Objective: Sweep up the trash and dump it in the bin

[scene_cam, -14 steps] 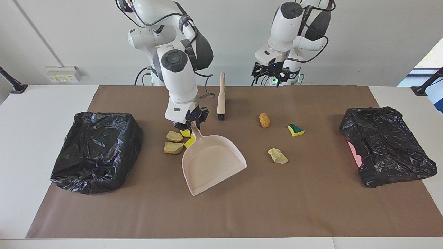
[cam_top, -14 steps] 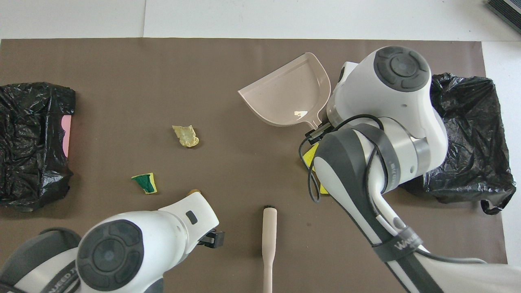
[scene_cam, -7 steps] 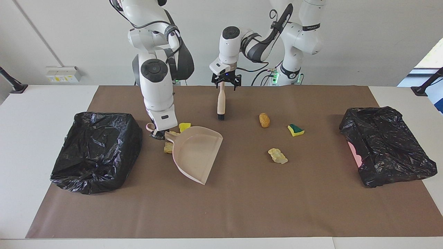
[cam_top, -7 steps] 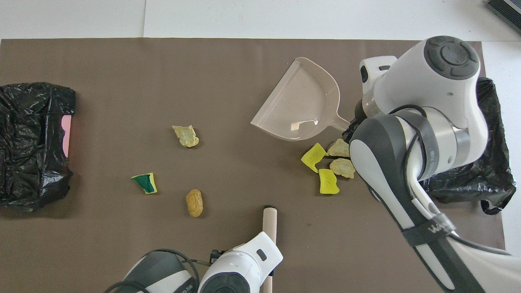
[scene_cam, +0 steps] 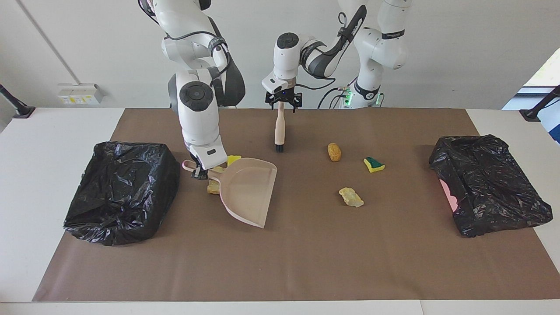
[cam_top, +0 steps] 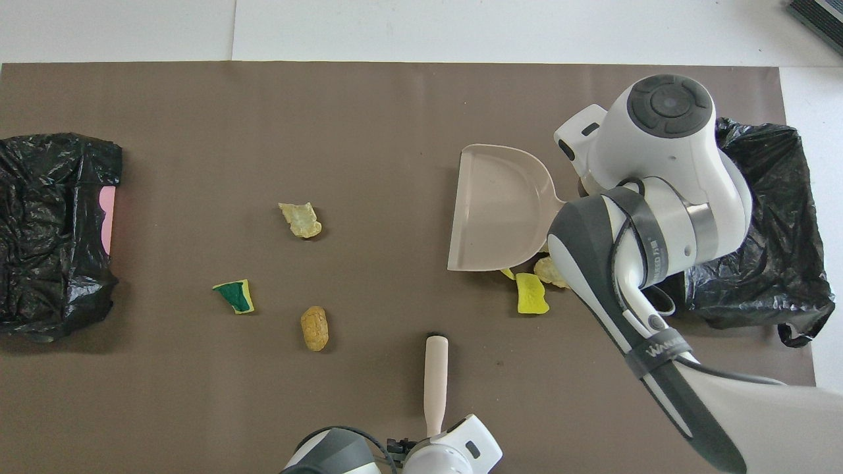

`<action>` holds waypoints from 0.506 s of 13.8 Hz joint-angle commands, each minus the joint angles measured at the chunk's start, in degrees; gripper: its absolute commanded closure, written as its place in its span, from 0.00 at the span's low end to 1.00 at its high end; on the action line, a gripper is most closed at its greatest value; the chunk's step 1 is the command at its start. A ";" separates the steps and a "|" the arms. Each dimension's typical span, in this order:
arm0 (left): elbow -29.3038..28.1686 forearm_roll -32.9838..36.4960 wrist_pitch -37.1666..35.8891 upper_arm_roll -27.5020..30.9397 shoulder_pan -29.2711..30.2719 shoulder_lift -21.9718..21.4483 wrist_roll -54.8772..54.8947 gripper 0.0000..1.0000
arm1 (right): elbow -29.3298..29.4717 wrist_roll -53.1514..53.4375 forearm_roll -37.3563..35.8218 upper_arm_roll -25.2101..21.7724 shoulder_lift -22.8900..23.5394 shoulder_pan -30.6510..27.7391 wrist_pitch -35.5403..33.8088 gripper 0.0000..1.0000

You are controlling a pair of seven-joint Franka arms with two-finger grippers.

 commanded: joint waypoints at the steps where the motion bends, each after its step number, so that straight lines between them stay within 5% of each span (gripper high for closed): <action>1: 0.95 -0.47 -4.54 1.02 -0.03 -0.66 -0.63 1.00 | -1.80 -0.25 -1.11 0.40 -0.78 0.20 1.53 1.00; 7: 5.25 0.41 -17.35 1.81 7.16 -4.53 -1.07 1.00 | -2.24 2.65 -1.11 0.40 -0.43 1.52 2.32 1.00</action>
